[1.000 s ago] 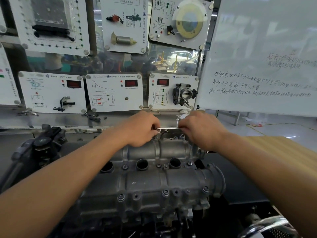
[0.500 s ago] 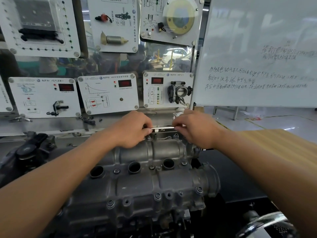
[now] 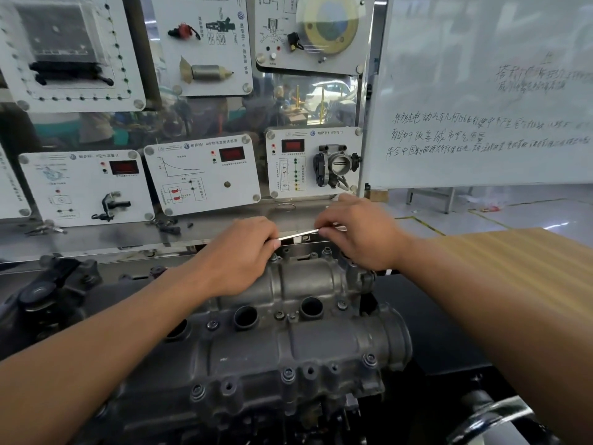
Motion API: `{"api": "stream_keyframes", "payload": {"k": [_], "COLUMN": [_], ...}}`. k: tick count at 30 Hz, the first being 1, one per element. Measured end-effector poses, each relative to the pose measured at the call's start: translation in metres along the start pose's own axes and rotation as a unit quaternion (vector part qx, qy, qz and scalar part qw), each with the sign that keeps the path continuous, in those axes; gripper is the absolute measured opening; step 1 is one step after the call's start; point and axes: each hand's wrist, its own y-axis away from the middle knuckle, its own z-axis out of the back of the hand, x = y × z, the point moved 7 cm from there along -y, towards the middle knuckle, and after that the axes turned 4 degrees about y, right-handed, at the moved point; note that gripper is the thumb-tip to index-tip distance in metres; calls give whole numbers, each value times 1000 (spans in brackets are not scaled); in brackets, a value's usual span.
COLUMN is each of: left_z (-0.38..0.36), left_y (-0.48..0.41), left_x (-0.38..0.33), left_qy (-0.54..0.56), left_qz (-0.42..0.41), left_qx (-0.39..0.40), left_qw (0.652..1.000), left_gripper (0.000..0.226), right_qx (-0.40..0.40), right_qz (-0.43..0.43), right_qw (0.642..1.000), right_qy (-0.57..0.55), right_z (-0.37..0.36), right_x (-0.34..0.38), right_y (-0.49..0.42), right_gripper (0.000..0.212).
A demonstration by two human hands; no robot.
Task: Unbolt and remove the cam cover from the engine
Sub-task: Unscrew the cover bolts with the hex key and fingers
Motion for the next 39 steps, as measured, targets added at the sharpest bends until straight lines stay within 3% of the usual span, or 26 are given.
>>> {"api": "stream_keyframes", "payload": {"k": [2, 6, 8, 13, 20, 24, 39], "left_z": [2, 34, 31, 21, 6, -15, -29], "left_y": [1, -10, -12, -17, -65, -74, -72], "left_x": [-3, -14, -12, -18, -39, -42, -48], "left_qy": [0, 100, 78, 65, 90, 126, 137], "left_qz": [3, 3, 12, -4, -43, -62, -93], "left_qx": [-7, -119, -79, 24, 71, 80, 58], "left_qw": [1000, 988, 994, 998, 992, 987, 985], "left_gripper": [20, 25, 23, 21, 16, 15, 18], "right_qx": [-15, 29, 59, 8, 26, 48, -3], "right_qz": [-4, -67, -78, -108, -172, -211, -252], "right_qw": [1000, 986, 986, 983, 982, 974, 964], "right_qy": [-22, -151, -135, -151, -79, -65, -81], "right_z": [1, -6, -8, 30, 63, 52, 50], "right_x": [-2, -11, -16, -39, -41, -17, -5], "right_y": [1, -1, -1, 6, 42, 62, 86], "right_gripper": [13, 10, 12, 13, 7, 15, 18]}}
